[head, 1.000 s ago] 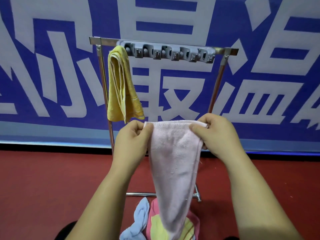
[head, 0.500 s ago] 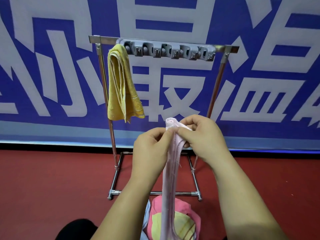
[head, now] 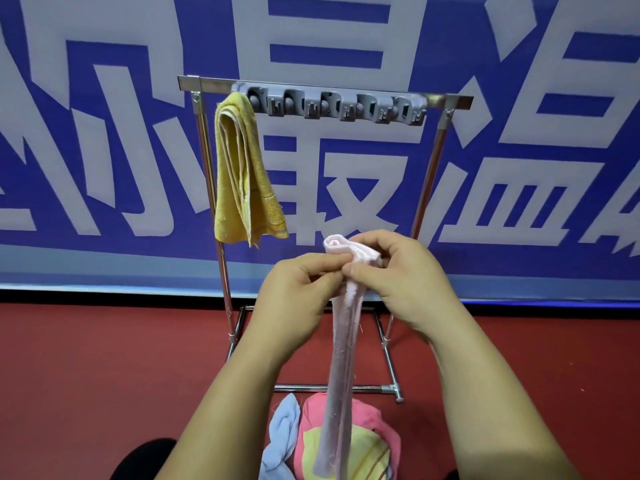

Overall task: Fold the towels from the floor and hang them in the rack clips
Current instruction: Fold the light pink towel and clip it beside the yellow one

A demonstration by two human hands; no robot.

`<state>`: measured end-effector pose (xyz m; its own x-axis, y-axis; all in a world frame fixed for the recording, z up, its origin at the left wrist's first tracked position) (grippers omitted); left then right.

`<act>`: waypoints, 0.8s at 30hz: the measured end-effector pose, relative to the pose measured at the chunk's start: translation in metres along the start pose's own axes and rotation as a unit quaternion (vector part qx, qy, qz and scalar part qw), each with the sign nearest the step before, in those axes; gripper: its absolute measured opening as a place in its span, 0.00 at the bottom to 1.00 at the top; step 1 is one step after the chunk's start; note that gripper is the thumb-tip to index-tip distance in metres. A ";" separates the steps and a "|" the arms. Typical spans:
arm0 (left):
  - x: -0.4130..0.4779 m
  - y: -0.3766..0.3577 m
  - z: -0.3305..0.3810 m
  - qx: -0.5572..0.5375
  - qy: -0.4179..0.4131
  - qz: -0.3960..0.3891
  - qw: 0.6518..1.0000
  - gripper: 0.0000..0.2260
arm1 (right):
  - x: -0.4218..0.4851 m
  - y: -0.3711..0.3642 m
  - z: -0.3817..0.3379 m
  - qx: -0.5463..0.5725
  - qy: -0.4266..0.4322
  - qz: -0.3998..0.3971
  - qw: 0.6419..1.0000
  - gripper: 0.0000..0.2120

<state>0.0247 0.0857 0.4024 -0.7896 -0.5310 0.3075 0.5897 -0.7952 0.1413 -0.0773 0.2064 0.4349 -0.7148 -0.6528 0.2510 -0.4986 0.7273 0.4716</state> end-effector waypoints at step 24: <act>0.024 0.007 -0.005 -0.091 0.033 -0.043 0.994 0.04 | 0.012 0.036 -0.014 0.072 0.021 0.025 0.997 0.09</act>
<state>0.0092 0.0661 0.4061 -0.8488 -0.4722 0.2378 0.4841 -0.8750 -0.0095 -0.0971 0.2221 0.4664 -0.7201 -0.6216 0.3083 -0.5306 0.7796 0.3325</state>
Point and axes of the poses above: each hand's wrist, its own x-axis towards the middle knuckle, its own y-axis out of the back of the hand, z = x × y, the point moved 9 cm from there along x, towards the middle knuckle, and after that the axes turned 1 degree about -y, right-handed, at the moved point
